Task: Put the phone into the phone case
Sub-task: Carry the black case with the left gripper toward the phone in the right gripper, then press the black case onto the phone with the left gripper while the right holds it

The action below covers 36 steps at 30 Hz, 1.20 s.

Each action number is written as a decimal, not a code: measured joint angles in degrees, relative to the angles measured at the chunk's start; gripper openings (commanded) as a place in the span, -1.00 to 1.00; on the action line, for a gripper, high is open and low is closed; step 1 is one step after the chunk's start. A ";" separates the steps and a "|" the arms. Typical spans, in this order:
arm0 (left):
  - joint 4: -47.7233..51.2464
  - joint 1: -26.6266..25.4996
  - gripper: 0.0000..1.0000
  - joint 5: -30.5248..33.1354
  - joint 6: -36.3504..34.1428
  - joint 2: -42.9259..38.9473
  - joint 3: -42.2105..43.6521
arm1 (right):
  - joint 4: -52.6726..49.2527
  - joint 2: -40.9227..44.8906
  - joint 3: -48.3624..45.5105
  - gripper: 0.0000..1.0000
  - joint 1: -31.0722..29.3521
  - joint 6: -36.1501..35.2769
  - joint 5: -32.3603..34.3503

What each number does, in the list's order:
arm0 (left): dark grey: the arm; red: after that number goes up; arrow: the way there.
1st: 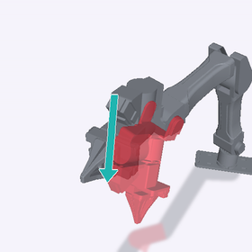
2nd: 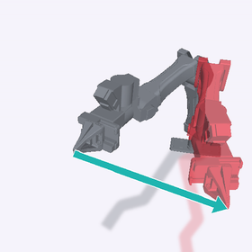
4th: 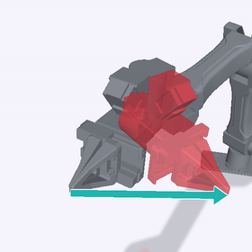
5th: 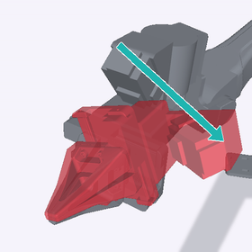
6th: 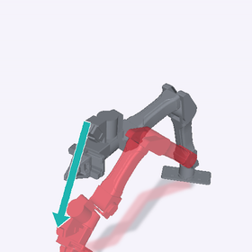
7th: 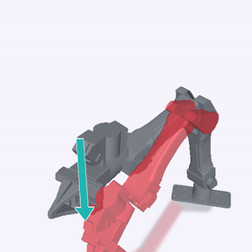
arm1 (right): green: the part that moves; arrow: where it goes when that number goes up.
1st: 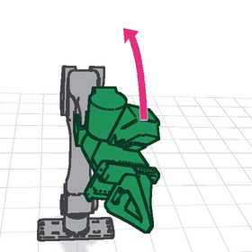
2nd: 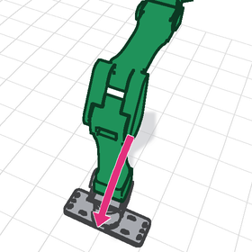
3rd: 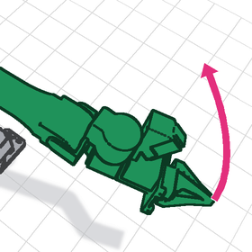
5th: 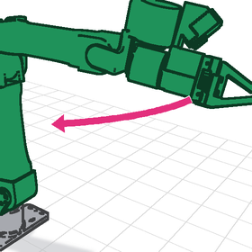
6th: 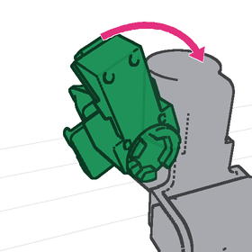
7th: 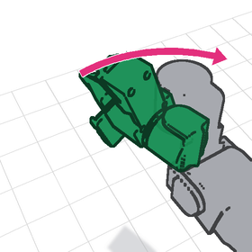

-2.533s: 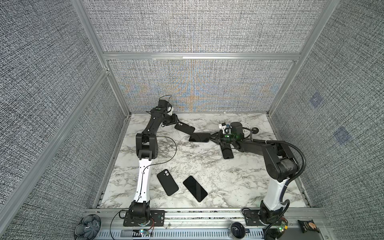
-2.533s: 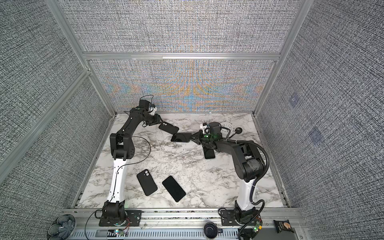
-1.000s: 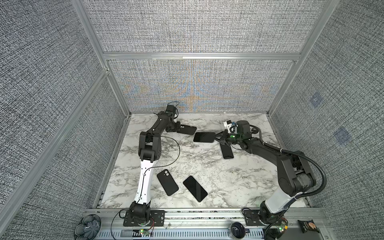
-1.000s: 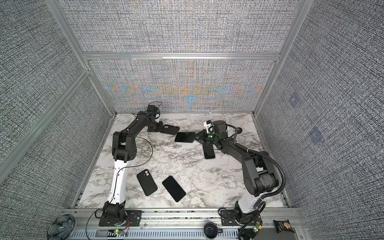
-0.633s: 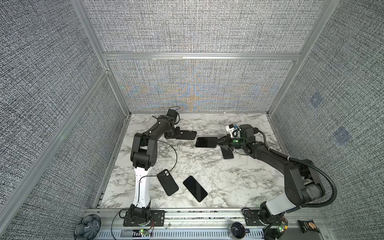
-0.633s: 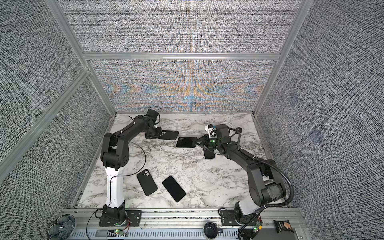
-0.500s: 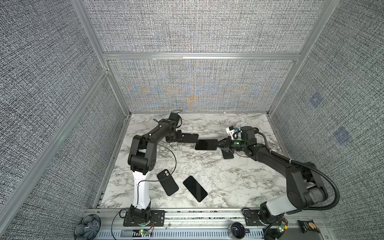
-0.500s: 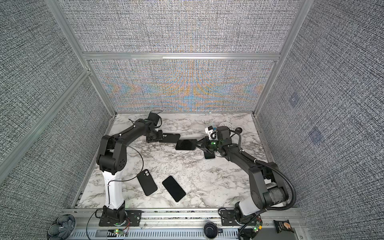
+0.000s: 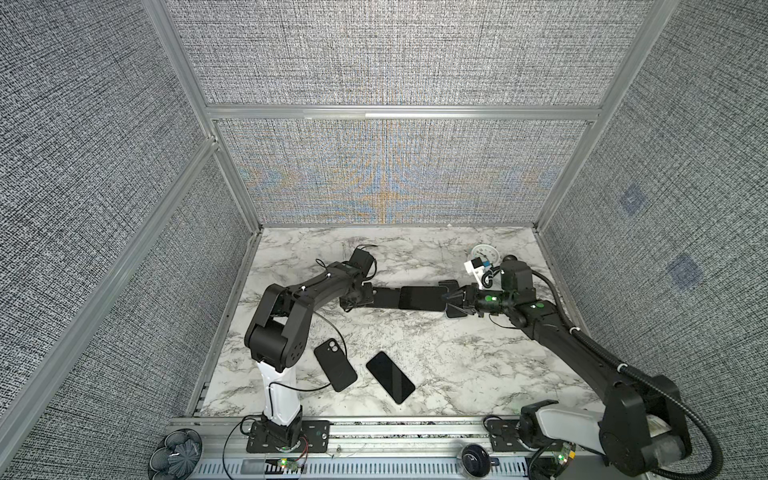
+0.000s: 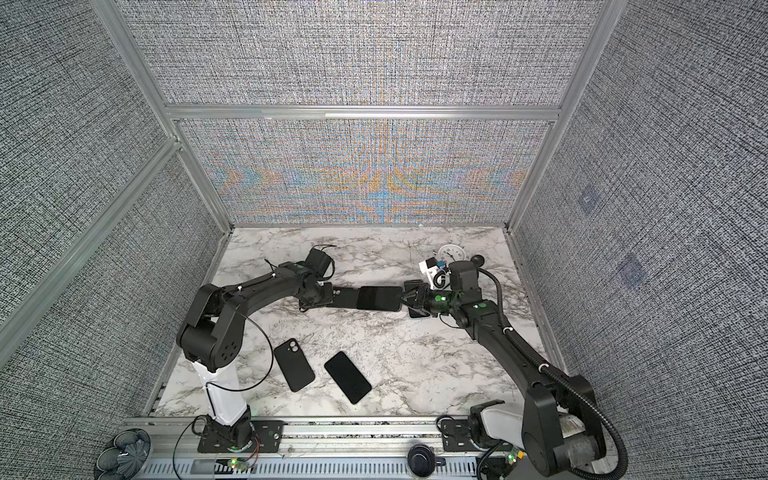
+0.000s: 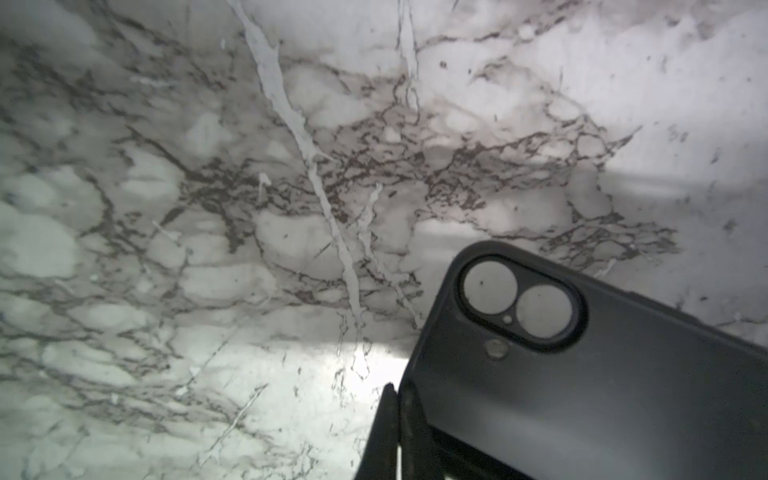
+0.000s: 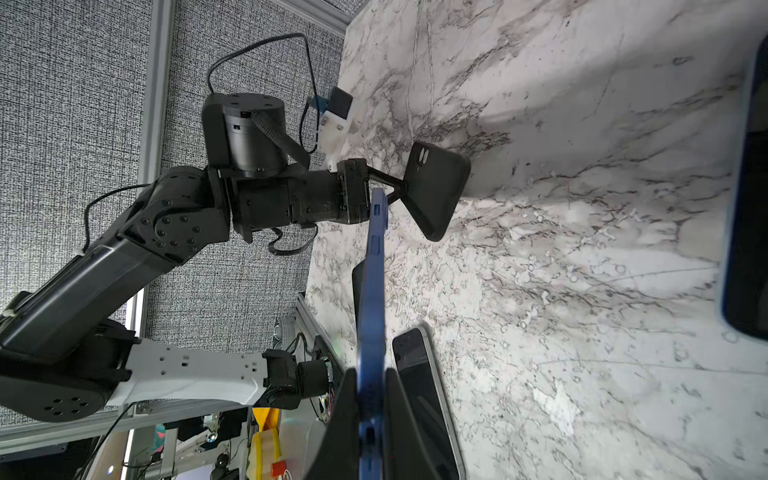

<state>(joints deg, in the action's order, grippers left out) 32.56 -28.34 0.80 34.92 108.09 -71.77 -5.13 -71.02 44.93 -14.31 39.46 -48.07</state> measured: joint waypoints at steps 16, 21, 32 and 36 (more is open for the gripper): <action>-4.46 -3.19 -0.86 0.50 7.63 -5.44 9.09 | -0.57 -4.13 -0.11 -1.00 -2.25 -0.96 0.26; -5.09 -3.17 -0.61 0.17 8.50 -5.70 9.57 | -0.09 -6.32 0.87 -1.00 -3.45 -0.87 0.37; -1.79 -2.43 -0.38 -2.99 8.74 -6.86 7.19 | 2.49 -11.98 3.19 -1.00 -4.52 1.49 1.01; -2.75 0.59 -0.22 -4.85 7.06 -8.85 8.09 | 3.15 -13.94 3.39 -1.00 -5.05 3.78 1.33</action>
<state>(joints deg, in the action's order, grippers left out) 29.80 -27.75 -4.05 41.98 99.24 -63.68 -1.98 -84.97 48.31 -19.35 43.24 -46.74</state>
